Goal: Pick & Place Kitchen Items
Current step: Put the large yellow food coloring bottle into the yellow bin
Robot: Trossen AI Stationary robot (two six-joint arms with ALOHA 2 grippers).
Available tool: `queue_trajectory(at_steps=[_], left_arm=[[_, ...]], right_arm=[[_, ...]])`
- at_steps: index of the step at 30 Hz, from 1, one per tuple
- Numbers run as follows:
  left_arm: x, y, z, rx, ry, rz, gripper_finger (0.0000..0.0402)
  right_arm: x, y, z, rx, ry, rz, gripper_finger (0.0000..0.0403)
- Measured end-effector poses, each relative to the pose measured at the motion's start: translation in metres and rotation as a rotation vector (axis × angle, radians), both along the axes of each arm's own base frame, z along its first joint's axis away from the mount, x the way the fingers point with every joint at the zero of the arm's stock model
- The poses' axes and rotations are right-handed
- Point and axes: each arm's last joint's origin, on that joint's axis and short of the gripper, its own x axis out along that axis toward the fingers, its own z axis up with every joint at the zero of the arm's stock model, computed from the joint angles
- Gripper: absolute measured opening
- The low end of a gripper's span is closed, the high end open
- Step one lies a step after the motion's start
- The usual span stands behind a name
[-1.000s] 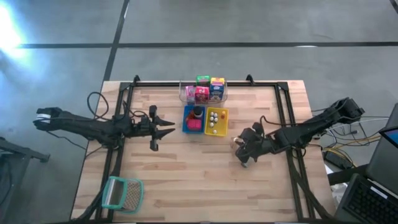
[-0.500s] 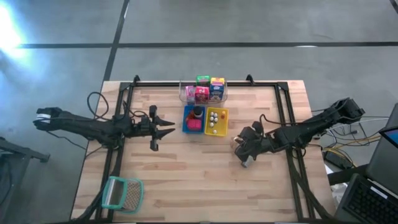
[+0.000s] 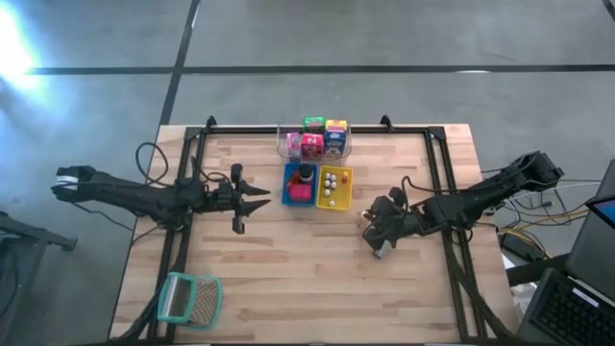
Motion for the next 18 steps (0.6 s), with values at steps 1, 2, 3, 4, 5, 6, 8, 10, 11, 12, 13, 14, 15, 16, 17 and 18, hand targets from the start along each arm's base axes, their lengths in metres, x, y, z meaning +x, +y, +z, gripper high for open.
queue_trajectory(at_steps=[1, 2, 3, 4, 5, 6, 8, 10, 11, 12, 13, 14, 15, 16, 17, 18], left_arm=[[0.0, 0.0, 0.0, 0.0, 0.0, 0.0, 0.0108], [0.0, 0.0, 0.0, 0.0, -0.001, 0.0, 0.0108], [0.0, 0.0, 0.0, 0.0, -0.001, 0.0, 0.0108], [0.0, 0.0, 0.0, 0.0, -0.001, 0.0, 0.0108], [0.0, 0.0, 0.0, 0.0, -0.001, 0.0, 0.0108], [0.0, 0.0, 0.0, 0.0, -0.001, 0.0, 0.0108], [0.0, 0.0, 0.0, 0.0, -0.002, 0.0, 0.0108], [0.0, 0.0, 0.0, 0.0, -0.002, 0.0, 0.0108], [0.0, 0.0, 0.0, 0.0, -0.002, 0.0, 0.0108], [0.0, 0.0, 0.0, 0.0, -0.004, 0.0, 0.0108], [0.0, 0.0, 0.0, 0.0, -0.005, 0.0, 0.0108], [0.0, 0.0, 0.0, 0.0, -0.005, 0.0, 0.0108], [0.0, 0.0, 0.0, 0.0, -0.005, 0.0, 0.0108], [0.0, 0.0, 0.0, 0.0, -0.005, 0.0, 0.0108], [0.0, 0.0, 0.0, 0.0, -0.005, 0.0, 0.0108], [0.0, 0.0, 0.0, 0.0, -0.005, 0.0, 0.0108]], right_arm=[[0.0, 0.0, 0.0, 0.0, 0.0, 0.0, 0.0043], [0.0, 0.0, 0.0, 0.0, 0.001, 0.001, 0.0045], [0.0, 0.0, 0.0, -0.002, 0.002, 0.003, 0.0045], [-0.001, 0.0, 0.0, -0.006, 0.005, 0.008, 0.0044], [-0.001, 0.0, 0.001, -0.009, 0.007, 0.012, 0.0042], [0.0, 0.0, 0.002, -0.014, 0.008, 0.019, 0.004], [0.0, 0.0, 0.006, -0.022, 0.007, 0.032, 0.0037], [0.001, -0.001, 0.013, -0.028, 0.006, 0.035, 0.0036], [0.001, -0.003, 0.015, -0.029, 0.014, 0.034, 0.0037], [0.001, -0.004, 0.018, -0.029, 0.02, 0.029, 0.0038], [0.001, -0.006, 0.022, -0.029, 0.022, 0.026, 0.0038], [0.001, -0.007, 0.026, -0.027, 0.021, 0.024, 0.0038], [0.001, -0.009, 0.031, -0.022, 0.023, 0.027, 0.0038], [0.002, -0.011, 0.036, -0.015, 0.019, 0.034, 0.0037], [0.003, -0.014, 0.041, -0.005, 0.014, 0.044, 0.0036], [0.003, -0.016, 0.046, 0.006, 0.009, 0.052, 0.0036]])
